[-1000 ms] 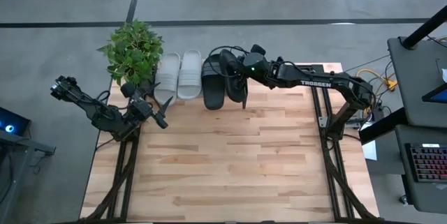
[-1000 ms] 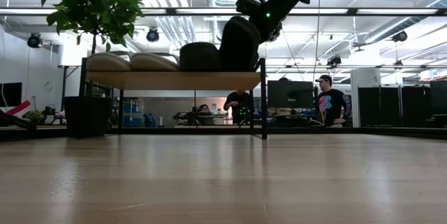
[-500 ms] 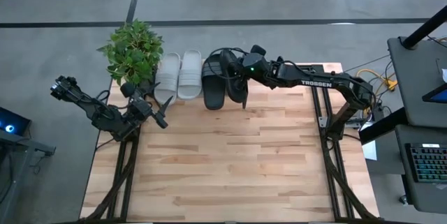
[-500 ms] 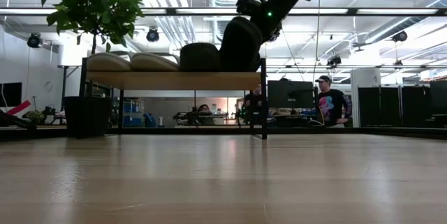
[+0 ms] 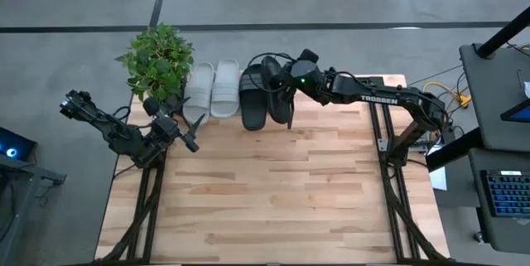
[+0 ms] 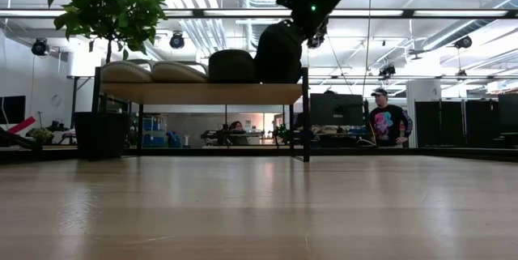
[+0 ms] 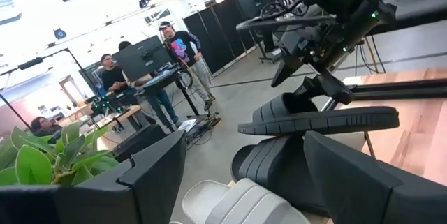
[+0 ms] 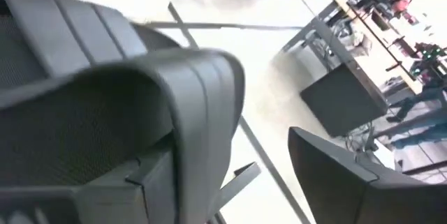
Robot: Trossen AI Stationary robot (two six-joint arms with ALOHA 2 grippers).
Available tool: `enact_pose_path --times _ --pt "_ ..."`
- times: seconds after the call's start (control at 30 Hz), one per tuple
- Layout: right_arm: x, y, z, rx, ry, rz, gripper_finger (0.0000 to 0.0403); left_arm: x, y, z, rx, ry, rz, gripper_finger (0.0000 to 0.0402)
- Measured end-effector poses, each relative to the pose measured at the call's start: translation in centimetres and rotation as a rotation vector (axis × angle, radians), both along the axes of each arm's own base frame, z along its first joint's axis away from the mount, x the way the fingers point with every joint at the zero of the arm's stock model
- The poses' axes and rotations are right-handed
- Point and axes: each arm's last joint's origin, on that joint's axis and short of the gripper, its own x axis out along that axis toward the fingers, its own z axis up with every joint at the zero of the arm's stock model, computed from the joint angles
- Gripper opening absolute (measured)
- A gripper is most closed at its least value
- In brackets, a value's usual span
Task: Pick and place slides into the shelf
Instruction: Adjust the pair of black slippers on the shelf, then adjust the right grey slipper on the shelf
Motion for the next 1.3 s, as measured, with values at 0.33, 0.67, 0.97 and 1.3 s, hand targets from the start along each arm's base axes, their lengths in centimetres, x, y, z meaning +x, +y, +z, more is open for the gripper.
enact_pose_path --times 0.33,0.67,0.97,1.3 --pt "-1.6 0.7 3.0 -0.043 -0.071 0.047 0.0229 0.3 -0.2 0.2 -0.024 -0.036 0.001 0.0274" --pt "-2.0 1.4 3.4 0.027 -0.151 0.151 0.0224 0.6 -0.4 0.4 -0.051 -0.083 -0.068 0.0274" --pt "0.2 0.6 0.6 0.031 -0.102 0.123 0.0224 0.8 -0.6 0.2 -0.041 -0.068 -0.068 0.0274" --pt "-0.5 1.1 2.4 0.008 -0.15 0.134 0.0224 0.7 -0.5 0.2 -0.039 -0.067 -0.066 0.0274"
